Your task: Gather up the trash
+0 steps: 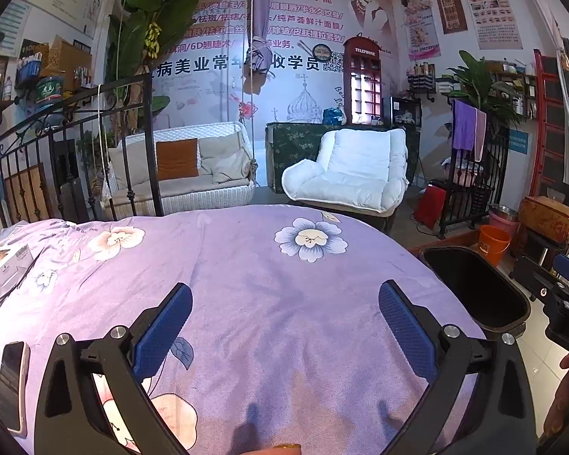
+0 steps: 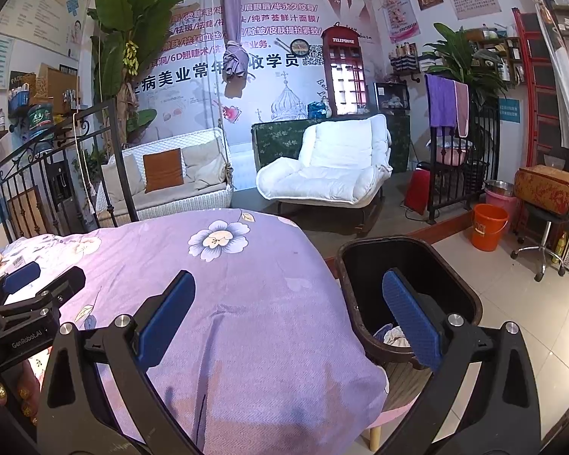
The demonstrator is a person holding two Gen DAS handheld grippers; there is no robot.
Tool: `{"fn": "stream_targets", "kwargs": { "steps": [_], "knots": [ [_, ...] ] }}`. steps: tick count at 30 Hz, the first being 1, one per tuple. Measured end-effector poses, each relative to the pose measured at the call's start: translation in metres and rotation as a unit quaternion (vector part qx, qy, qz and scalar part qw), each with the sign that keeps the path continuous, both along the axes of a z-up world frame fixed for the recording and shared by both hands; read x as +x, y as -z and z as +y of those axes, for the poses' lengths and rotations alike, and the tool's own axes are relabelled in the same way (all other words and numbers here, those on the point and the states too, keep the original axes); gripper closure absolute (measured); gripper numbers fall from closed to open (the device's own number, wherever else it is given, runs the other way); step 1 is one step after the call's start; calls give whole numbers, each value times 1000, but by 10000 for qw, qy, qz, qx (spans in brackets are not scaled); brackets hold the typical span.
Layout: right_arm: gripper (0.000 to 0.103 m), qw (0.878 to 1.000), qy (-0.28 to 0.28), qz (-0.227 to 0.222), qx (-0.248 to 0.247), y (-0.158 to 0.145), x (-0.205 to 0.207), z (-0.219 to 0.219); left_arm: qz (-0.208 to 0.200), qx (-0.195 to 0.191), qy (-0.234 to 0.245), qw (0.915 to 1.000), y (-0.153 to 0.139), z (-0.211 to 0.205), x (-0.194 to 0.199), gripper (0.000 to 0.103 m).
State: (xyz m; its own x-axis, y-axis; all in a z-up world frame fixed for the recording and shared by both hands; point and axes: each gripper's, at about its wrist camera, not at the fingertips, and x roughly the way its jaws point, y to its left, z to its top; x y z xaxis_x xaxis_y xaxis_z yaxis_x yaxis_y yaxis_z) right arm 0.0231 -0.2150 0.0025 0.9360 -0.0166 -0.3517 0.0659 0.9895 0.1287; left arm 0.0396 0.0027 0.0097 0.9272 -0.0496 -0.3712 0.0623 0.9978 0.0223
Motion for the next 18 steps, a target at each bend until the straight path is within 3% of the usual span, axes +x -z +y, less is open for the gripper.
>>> {"fn": "stream_targets", "kwargs": {
  "steps": [18],
  "knots": [
    [5,10000,-14,20,12,1,1,1,-11,-9,-5,10000,0,2,-1,5]
  ]
}}
